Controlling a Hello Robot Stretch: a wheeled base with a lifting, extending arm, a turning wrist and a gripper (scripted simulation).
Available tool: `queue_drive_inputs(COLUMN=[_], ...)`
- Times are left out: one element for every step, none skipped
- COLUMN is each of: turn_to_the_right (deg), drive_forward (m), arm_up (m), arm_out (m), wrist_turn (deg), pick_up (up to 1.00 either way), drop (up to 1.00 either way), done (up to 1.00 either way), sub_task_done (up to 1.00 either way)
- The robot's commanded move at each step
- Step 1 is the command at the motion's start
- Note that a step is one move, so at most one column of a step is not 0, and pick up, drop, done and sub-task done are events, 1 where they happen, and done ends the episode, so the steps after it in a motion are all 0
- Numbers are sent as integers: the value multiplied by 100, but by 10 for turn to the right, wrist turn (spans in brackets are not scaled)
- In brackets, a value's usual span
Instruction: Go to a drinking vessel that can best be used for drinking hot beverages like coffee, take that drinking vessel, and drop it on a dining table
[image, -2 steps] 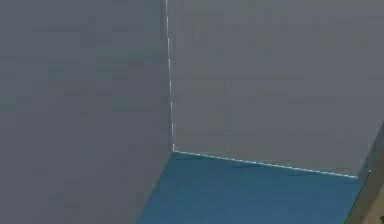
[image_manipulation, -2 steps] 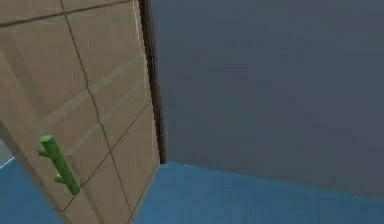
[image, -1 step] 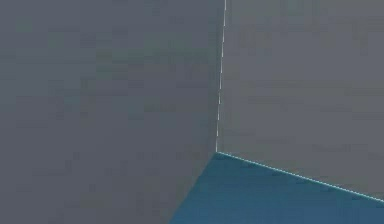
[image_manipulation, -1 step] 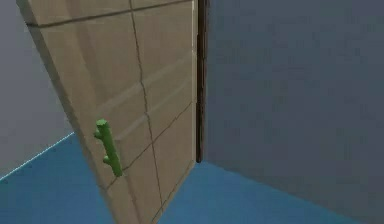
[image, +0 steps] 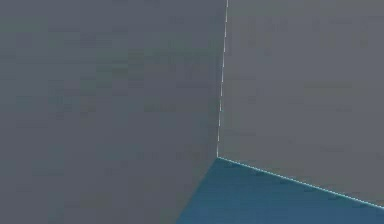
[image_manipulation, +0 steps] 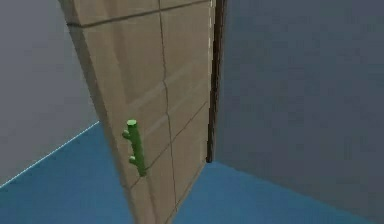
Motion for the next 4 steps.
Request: queue_drive_inputs(turn_to_the_right=[270, 0, 0, 30], drive_forward=[0, 15, 75, 0], arm_up=[0, 0, 0, 0], arm_out=[0, 0, 0, 0], wrist_turn=[0, 0, 0, 0], pick_up=[0, 0, 0, 0], drop=[0, 0, 0, 0], done=[0, 0, 0, 0], sub_task_done=[0, 0, 0, 0])
